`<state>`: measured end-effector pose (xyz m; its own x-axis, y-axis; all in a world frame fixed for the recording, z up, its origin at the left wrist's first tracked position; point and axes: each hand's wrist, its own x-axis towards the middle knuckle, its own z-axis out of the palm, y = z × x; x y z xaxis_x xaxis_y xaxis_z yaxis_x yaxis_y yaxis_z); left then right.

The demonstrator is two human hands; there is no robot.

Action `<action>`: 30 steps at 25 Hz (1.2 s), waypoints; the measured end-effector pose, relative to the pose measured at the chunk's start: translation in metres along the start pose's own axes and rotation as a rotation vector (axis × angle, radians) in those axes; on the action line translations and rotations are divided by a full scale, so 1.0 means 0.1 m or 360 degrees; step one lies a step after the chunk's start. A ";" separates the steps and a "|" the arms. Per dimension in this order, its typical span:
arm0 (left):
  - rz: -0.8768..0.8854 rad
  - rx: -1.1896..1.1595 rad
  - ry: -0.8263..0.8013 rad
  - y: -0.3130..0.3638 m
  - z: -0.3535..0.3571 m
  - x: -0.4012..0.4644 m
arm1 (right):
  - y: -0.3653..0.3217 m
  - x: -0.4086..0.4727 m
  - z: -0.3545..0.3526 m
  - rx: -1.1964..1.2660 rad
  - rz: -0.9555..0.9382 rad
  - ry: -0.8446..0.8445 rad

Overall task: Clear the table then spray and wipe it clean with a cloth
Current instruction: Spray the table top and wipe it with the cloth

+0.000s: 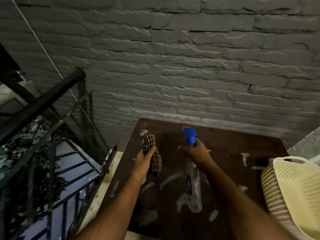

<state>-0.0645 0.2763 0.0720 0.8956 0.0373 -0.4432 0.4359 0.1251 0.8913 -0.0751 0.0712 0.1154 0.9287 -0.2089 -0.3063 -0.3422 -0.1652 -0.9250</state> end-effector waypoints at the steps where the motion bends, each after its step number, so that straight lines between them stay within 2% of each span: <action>1: -0.0004 -0.0006 0.0021 -0.01 -0.06 0.04 | -0.03 0.04 0.07 -0.0018 0.0000 -0.0028; 4: 0.0000 -0.0042 0.0130 -0.03 -0.22 0.09 | -0.09 0.13 0.20 -0.0117 0.0048 -0.0168; 13: 0.0010 -0.0055 0.0391 -0.09 -0.51 0.21 | -0.22 0.55 0.63 -0.0373 -0.0003 -0.0319; 20: 0.0063 0.0017 0.0286 0.08 -0.61 0.52 | -0.26 0.74 0.71 -0.0322 0.0050 -0.0236; 24: -0.0006 0.0053 0.0201 0.07 -0.82 0.83 | -0.28 0.85 0.76 -0.0342 0.0085 0.0001; 27: 0.0004 0.0123 0.0238 0.12 -0.93 1.04 | -0.31 0.92 0.77 -0.0404 0.0206 0.0117; 30: 0.0067 0.0256 0.0283 0.21 -0.99 1.22 | -0.34 0.90 0.87 -0.0298 0.0290 0.0116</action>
<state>0.0451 0.3816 0.0269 0.8900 0.2147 -0.4023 0.4195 -0.0392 0.9069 0.0326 0.1420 0.0992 0.8390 -0.3191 -0.4407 -0.5296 -0.2928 -0.7962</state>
